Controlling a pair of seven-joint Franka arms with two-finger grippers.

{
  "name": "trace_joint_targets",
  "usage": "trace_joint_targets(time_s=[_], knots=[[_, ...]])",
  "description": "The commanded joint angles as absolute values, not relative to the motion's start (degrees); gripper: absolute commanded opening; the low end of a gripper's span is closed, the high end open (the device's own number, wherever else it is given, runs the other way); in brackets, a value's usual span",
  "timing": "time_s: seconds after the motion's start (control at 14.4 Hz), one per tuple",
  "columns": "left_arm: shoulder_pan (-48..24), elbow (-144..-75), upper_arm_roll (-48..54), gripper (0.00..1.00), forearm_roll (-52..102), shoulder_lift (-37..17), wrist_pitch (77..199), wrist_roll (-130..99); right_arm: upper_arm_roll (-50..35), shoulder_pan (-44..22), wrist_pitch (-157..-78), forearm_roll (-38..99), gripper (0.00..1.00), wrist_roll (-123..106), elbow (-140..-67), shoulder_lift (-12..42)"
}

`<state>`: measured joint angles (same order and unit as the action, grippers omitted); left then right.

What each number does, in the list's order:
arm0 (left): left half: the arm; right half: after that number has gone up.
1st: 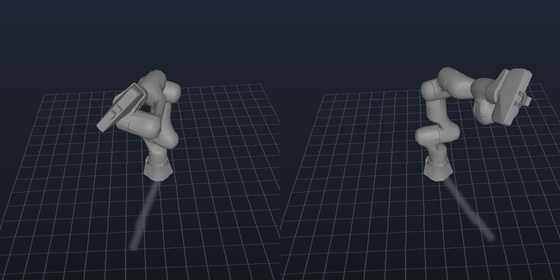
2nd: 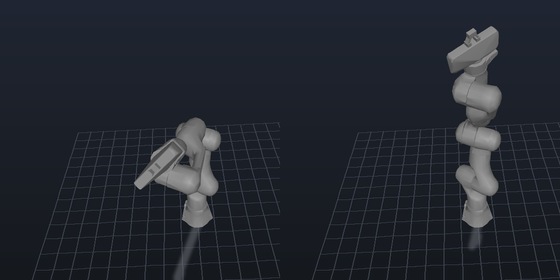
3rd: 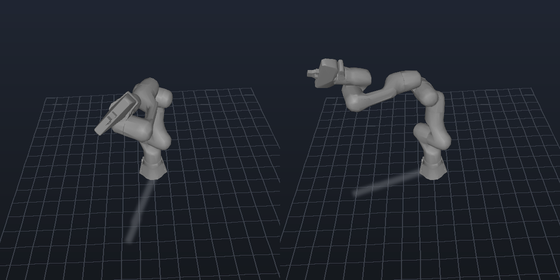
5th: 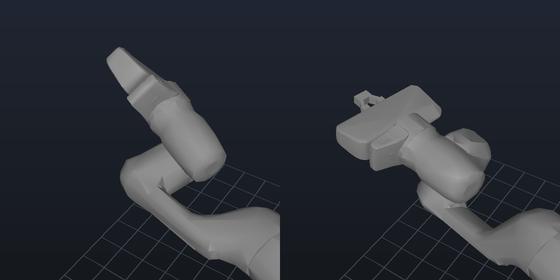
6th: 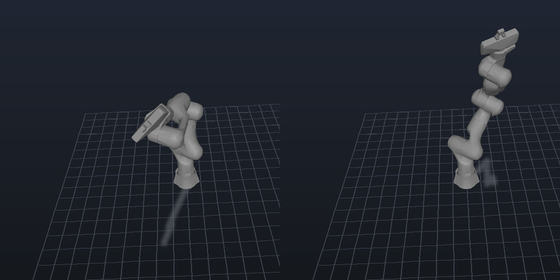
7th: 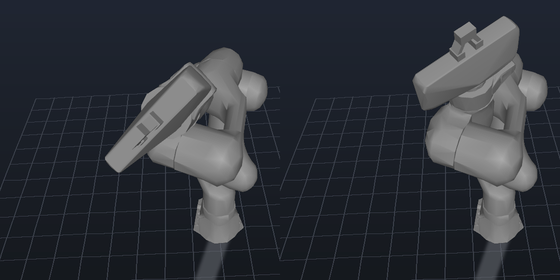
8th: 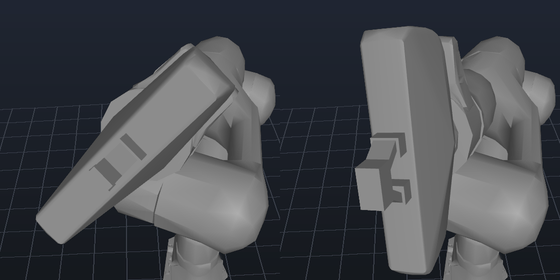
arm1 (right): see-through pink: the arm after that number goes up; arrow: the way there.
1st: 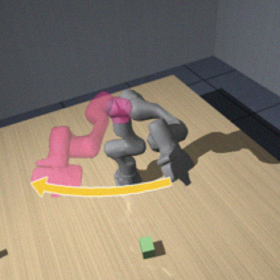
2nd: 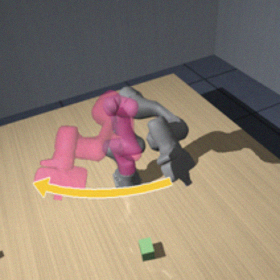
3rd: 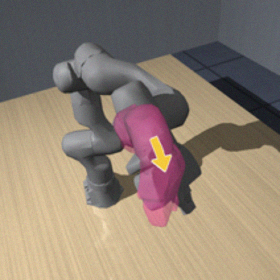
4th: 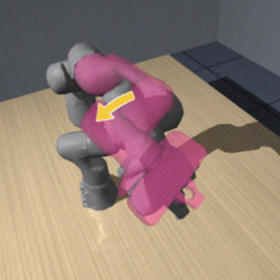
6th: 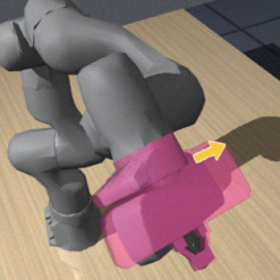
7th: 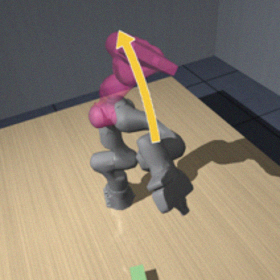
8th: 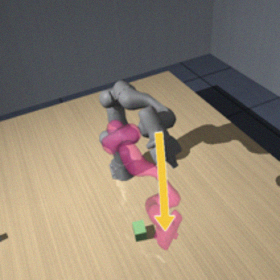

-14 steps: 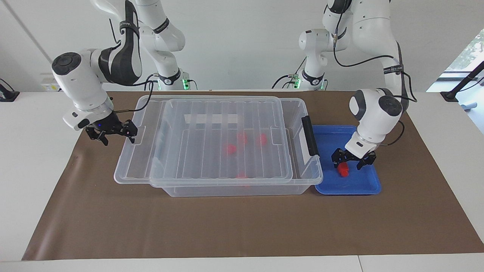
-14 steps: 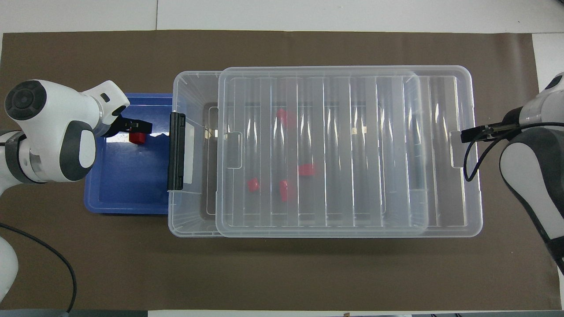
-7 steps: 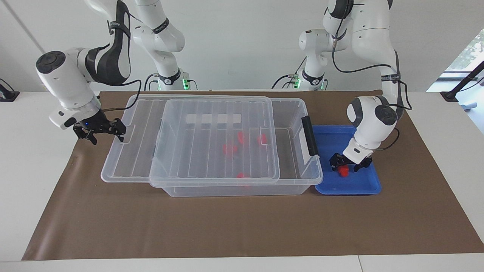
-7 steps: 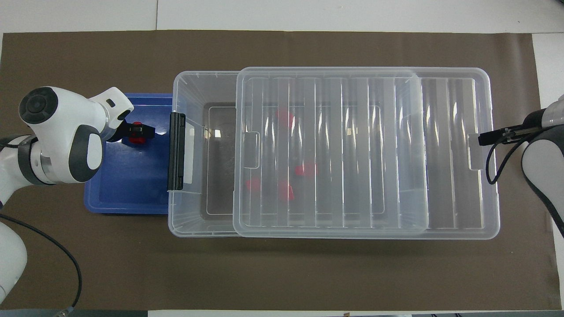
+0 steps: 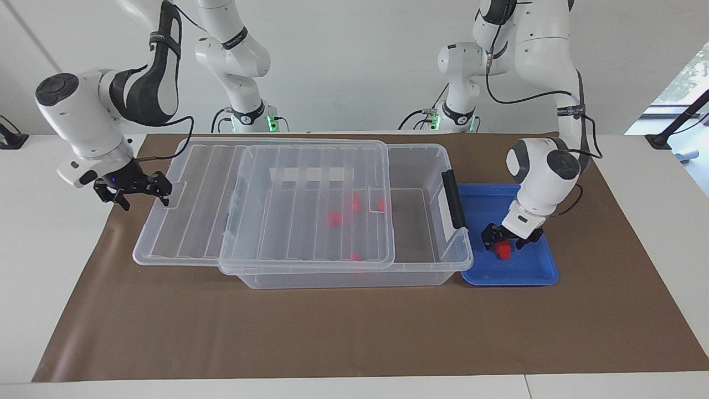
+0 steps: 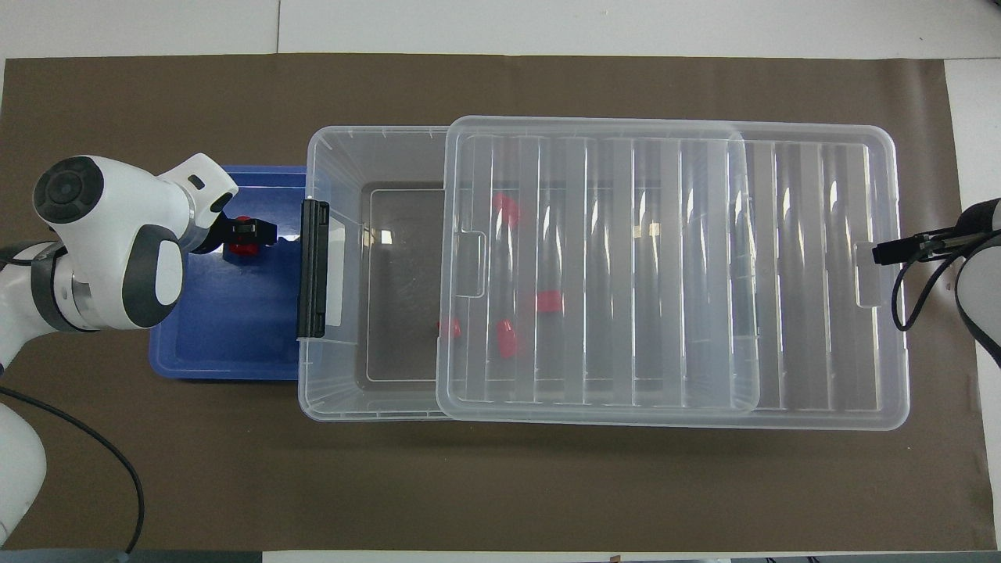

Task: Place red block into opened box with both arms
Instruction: 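Lift the red block out of the blue tray with the left gripper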

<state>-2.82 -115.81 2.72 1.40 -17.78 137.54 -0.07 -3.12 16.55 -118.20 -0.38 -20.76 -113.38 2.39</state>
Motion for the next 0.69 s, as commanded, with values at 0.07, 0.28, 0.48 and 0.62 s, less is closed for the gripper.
trace_joint_targets(time_s=[0.07, 0.28, 0.48, 0.62], knots=[[-3.3, -118.5, 2.2, 0.00, 0.5, -15.6, 138.5, -0.6, -3.5, 18.1, -119.7, -1.2, 1.00, -22.7, -114.8, 1.8], [-3.2, -118.3, 2.1, 0.00, 0.5, -14.6, 138.3, -0.1, -3.5, 19.1, -120.1, -1.2, 1.00, -24.6, -114.6, 1.9], [-3.2, -117.8, 2.3, 0.00, 0.5, -12.3, 136.1, -0.7, -3.5, 19.2, -120.9, -1.2, 1.00, -25.7, -114.6, 2.1], [-3.3, -117.3, 2.3, 0.00, 0.5, -9.3, 133.8, -0.6, -3.5, 19.2, -120.8, -1.2, 1.00, -25.7, -114.4, 2.1]])
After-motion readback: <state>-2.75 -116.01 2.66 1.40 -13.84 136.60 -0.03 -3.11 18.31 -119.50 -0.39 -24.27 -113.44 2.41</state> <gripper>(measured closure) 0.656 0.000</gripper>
